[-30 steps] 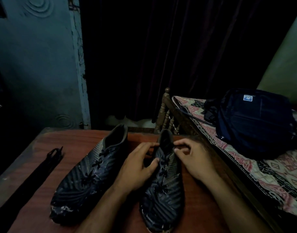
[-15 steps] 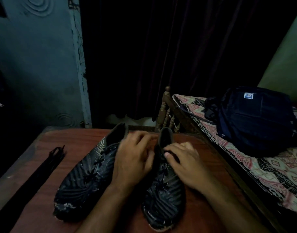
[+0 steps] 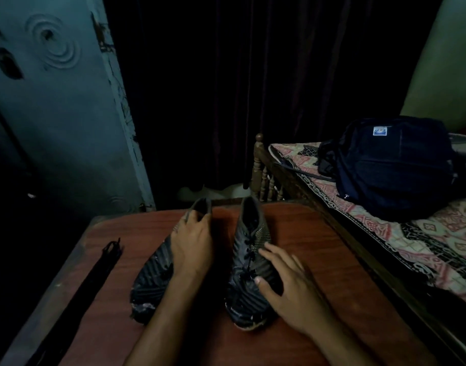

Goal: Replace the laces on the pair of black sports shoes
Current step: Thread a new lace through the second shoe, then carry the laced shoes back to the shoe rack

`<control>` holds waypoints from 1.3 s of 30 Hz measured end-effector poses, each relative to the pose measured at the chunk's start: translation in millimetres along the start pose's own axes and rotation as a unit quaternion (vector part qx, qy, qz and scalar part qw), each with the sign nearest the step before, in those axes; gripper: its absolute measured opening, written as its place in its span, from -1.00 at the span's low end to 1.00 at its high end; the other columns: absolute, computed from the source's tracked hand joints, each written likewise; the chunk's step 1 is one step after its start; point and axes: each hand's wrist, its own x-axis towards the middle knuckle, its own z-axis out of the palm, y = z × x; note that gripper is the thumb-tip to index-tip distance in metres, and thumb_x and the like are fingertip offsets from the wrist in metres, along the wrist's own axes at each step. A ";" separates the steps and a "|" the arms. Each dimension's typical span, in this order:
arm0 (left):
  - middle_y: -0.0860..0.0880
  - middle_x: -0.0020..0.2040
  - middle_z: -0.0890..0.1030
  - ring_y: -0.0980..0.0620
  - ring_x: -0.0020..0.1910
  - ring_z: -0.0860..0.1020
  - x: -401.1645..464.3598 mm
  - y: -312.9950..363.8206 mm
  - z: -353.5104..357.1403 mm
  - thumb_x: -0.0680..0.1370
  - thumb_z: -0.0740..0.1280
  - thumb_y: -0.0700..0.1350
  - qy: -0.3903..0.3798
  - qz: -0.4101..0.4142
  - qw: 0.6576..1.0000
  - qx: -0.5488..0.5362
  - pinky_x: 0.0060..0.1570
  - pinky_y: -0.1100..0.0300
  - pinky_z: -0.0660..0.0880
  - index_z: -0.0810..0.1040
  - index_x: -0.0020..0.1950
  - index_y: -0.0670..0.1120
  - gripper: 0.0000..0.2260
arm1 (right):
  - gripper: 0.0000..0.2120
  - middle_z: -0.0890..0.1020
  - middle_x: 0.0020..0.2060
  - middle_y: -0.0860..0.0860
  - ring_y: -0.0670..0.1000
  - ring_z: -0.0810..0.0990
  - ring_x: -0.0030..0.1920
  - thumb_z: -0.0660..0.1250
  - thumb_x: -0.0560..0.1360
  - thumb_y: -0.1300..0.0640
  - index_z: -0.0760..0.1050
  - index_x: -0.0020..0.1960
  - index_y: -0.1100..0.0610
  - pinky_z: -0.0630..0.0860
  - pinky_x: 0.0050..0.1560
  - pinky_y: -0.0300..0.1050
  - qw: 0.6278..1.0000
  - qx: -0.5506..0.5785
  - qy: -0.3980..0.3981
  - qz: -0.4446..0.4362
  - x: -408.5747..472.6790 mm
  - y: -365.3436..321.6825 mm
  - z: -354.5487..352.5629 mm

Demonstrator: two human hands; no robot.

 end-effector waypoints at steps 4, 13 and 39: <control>-0.11 0.18 0.62 -0.18 0.15 0.59 7.1 34.0 -11.0 0.67 0.25 0.03 -0.005 0.010 0.992 -0.123 -0.04 0.06 0.47 0.63 0.11 -0.08 -0.76 | -0.32 0.11 0.52 -0.37 -0.17 0.09 0.54 0.01 0.47 -0.43 0.21 0.53 -0.23 0.06 0.54 -0.12 1.000 -0.019 -0.014 -0.013 -2.8 -4.9 0.8; -0.12 0.29 0.59 -0.15 0.25 0.57 9.1 92.7 -21.3 0.45 0.51 0.08 -0.176 0.066 0.969 -0.157 0.13 0.08 0.49 0.41 0.39 -0.08 -0.42 | -0.86 0.60 -0.02 -0.09 -0.19 0.59 -0.09 0.35 0.50 0.13 0.53 -0.02 -0.10 0.49 -0.15 -0.34 0.936 0.224 0.268 0.054 -9.6 -4.7 -11.8; 0.10 0.50 0.37 0.05 0.45 0.38 -172.2 44.7 -38.0 0.50 0.37 0.23 -0.076 -0.226 0.830 -0.505 0.48 -0.07 0.37 0.32 0.56 0.12 -0.35 | -0.60 0.47 0.26 -0.01 0.03 0.52 0.17 0.45 0.50 -0.05 0.38 0.26 -0.05 0.44 0.08 -0.03 0.880 0.392 0.049 0.263 -69.7 -35.9 -40.8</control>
